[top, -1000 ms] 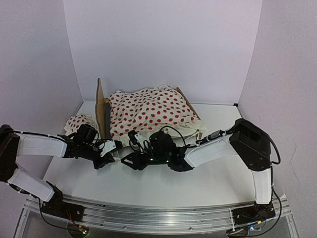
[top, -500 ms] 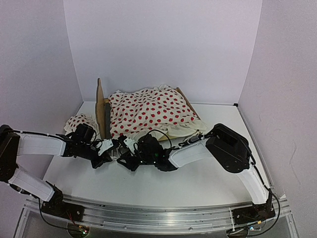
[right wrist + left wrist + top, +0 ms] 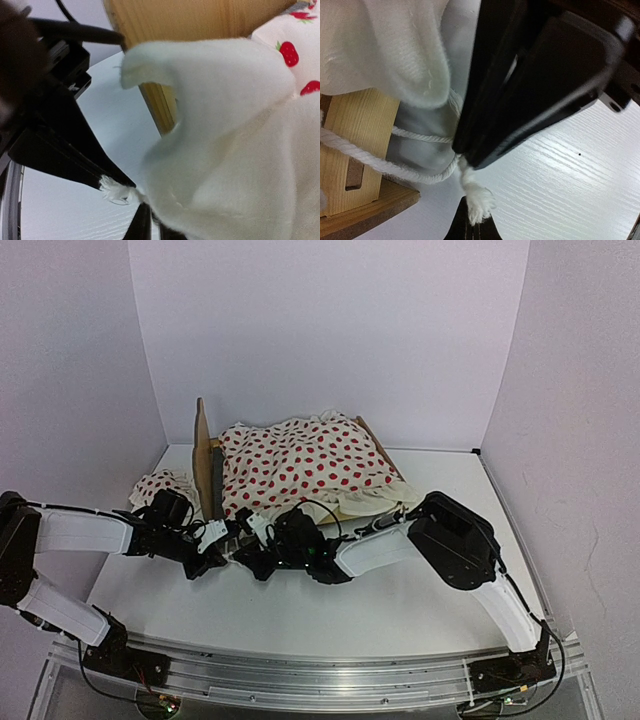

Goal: Set up the pet bed

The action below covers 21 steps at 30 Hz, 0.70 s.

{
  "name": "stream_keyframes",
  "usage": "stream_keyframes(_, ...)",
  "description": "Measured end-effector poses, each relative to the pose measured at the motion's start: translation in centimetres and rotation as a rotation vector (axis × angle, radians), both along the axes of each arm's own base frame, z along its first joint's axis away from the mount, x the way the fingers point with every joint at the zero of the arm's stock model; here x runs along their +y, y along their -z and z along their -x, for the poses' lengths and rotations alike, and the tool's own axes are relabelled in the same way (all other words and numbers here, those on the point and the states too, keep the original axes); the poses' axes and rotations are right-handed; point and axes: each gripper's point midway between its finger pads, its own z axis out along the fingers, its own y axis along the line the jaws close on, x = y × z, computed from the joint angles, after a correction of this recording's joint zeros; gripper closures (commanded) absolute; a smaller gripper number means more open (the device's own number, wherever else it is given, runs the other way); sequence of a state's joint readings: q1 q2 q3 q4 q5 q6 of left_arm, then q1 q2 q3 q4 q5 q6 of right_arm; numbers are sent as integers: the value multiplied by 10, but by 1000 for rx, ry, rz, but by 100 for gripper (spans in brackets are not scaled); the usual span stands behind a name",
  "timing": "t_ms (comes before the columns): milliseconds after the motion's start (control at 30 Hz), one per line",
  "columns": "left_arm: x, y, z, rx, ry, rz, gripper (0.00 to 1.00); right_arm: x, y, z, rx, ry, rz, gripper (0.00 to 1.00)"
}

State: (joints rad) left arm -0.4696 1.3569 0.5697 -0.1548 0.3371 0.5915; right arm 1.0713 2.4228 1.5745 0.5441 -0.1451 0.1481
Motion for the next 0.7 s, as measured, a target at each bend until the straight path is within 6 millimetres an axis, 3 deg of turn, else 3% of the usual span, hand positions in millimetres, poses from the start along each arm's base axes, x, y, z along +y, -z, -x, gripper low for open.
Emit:
stream_keyframes(100,0,0,0,8,-8,4,97,1,2,-1,25,10,-10,100)
stream_keyframes(267,-2,-6,-4,34,-51,22,68,0,6,-2,117,56,-28,100)
stream_keyframes(333,-4,-15,-9,53,-92,43,63,-5,11,-3,168,95,-33,100)
stream_keyframes(500,-10,-37,-17,142,-227,119,60,-26,42,-2,321,218,-14,100)
stream_keyframes(700,-12,-44,-17,237,-368,180,61,-24,32,-9,412,292,-96,100)
